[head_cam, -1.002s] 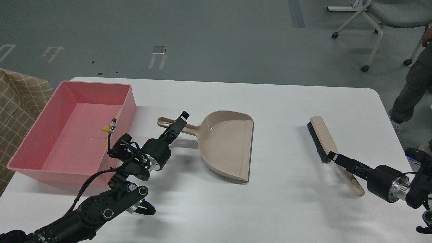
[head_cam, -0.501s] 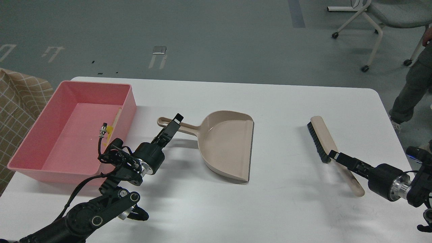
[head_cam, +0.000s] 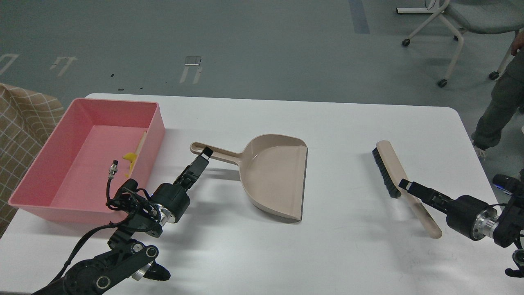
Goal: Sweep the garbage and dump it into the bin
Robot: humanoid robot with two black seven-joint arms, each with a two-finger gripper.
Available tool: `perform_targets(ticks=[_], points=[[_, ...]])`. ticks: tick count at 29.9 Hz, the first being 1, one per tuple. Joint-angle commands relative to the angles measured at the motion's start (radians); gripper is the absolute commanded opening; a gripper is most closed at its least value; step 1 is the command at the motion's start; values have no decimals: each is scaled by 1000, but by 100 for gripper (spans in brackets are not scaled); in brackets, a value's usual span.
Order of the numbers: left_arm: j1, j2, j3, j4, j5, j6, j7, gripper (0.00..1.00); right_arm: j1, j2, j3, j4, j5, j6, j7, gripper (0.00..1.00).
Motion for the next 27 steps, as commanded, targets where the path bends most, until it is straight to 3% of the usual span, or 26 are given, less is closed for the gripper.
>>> perform_targets(ticks=[1,9,27], points=[[28,23,-3,-29,0,2,-1,98,7,-1,1,-11,2,0,1,81],[51,64,-5,-61,-3,26,-28,98,21,2,1,-26,-2,0,1,81],[87,141,-83,-254,-18,34,-26,98,156,-12,6,-69,8,0,6,89]])
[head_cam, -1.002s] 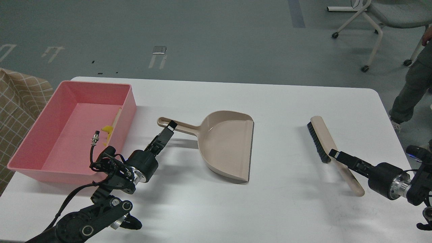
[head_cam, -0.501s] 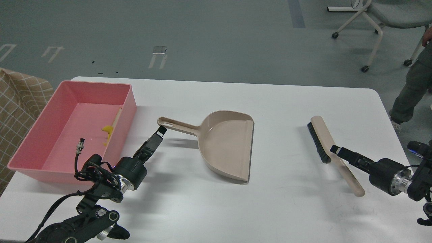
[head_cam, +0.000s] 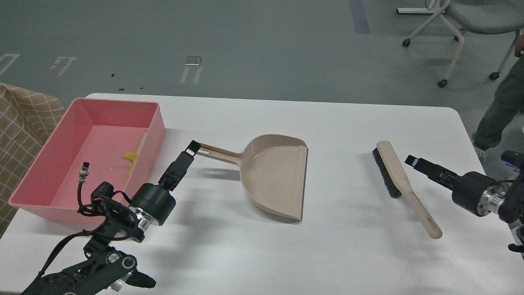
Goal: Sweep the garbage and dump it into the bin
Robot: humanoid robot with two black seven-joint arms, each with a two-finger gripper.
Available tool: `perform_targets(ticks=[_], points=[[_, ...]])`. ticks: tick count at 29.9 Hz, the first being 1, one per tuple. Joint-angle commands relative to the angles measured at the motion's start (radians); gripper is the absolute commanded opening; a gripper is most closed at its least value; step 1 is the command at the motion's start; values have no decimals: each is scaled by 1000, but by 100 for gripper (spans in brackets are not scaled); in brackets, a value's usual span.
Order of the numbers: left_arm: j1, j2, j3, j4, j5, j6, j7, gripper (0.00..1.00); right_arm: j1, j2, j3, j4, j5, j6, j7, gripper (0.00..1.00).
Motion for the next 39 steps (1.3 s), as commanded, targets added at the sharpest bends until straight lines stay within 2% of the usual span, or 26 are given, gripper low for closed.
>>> perform_targets(ticks=[1,9,20,24,28,32,33,34,36,37,39], points=[[-7,17,-38,-27,-14,4,2,98,37,-5,2,-2,0,0,1,92],[-86,0,-75,-59,-22,6,0,98,152,-13,73,17,14,0,1,96],[-349,-72,-80,-59,-186,-11,-1,98,249,4,184,82,362,0,-1,99],[-448,-181,-81,-49,-281,-14,0,98,259,91,265,137,457,0,-1,99],[-519,-224,-81,-12,-293,-36,2,98,265,204,316,191,520,0,-1,99],[-584,-270,-98,39,-368,-140,2,98,281,292,334,217,587,0,-3,99],[-594,-274,-119,48,-421,-189,3,98,285,323,334,227,601,0,-4,99],[-597,-276,-130,51,-446,-212,3,98,287,341,334,231,606,0,-6,99],[-594,-278,-185,56,-529,-330,3,98,293,398,333,239,610,0,-10,99],[-594,-278,-186,56,-529,-330,3,98,293,398,333,239,610,0,-10,99],[-582,-282,-241,56,-554,-408,3,98,304,448,333,259,610,0,-13,99]])
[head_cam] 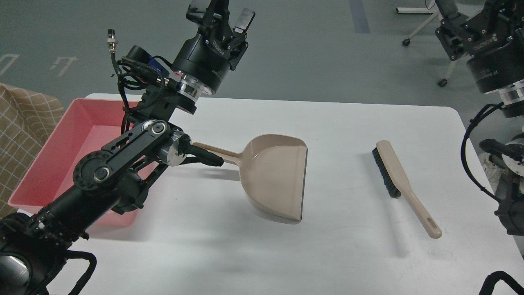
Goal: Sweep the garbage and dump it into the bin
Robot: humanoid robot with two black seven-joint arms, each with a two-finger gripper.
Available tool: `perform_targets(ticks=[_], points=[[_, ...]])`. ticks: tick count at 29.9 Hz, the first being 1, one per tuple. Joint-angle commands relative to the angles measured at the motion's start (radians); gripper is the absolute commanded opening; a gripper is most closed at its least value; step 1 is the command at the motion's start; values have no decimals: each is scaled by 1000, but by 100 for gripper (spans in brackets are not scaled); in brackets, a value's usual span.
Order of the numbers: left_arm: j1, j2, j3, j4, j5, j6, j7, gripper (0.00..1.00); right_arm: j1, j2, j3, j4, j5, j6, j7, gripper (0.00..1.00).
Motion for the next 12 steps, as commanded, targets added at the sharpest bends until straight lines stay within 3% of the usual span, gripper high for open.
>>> perform_targets(ticks=[1,3,12], points=[[13,-7,-67,1,-39,-105,0,98,11,73,-3,24,2,0,-5,99],[33,-28,-83,1,-39,-122,-1,98,8,118,-14,52,5,0,-8,99],[182,-70,-140,-14,-28,-157,-1,98,9,121,-37,55,5,0,-16,100]])
